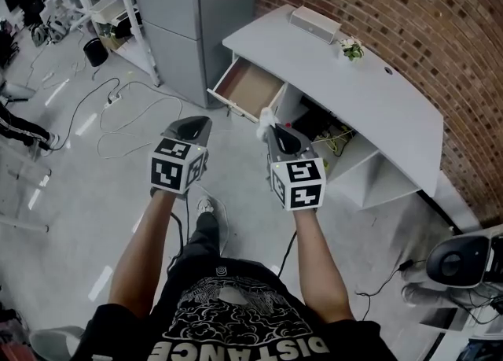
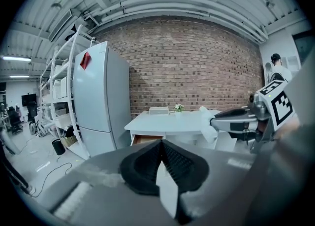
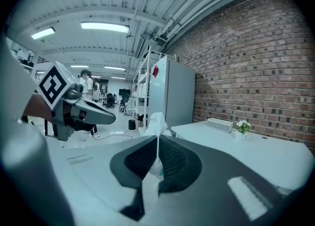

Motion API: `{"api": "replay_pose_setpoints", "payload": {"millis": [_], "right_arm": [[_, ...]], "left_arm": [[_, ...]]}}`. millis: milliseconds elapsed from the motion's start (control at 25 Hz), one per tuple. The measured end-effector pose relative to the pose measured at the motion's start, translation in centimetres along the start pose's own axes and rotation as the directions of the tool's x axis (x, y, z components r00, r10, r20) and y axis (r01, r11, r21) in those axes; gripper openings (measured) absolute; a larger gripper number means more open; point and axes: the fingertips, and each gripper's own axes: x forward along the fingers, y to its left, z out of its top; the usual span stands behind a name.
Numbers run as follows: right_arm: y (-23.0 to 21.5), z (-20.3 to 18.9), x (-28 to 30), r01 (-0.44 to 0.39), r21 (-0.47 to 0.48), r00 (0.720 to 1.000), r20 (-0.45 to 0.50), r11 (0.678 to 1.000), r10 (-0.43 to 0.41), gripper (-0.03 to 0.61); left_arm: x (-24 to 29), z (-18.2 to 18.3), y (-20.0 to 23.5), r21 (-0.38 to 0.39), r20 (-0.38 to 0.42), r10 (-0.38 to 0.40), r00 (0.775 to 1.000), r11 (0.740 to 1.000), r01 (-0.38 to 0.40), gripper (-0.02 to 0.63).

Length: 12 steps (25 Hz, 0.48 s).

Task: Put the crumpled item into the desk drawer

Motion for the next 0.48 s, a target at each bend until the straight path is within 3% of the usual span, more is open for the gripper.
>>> {"api": "replay_pose_setpoints", "payload": {"millis": [480], "right_arm": [[-2.6,1.6,8.4,0.038,0.031,0.998,-0.050,0.999,-0.037,0.009]], "left_arm": [[6.8,2.4,6.3,-0.033,-0.016,-0.055,0.998,0.998,0.054,0.000]]}}
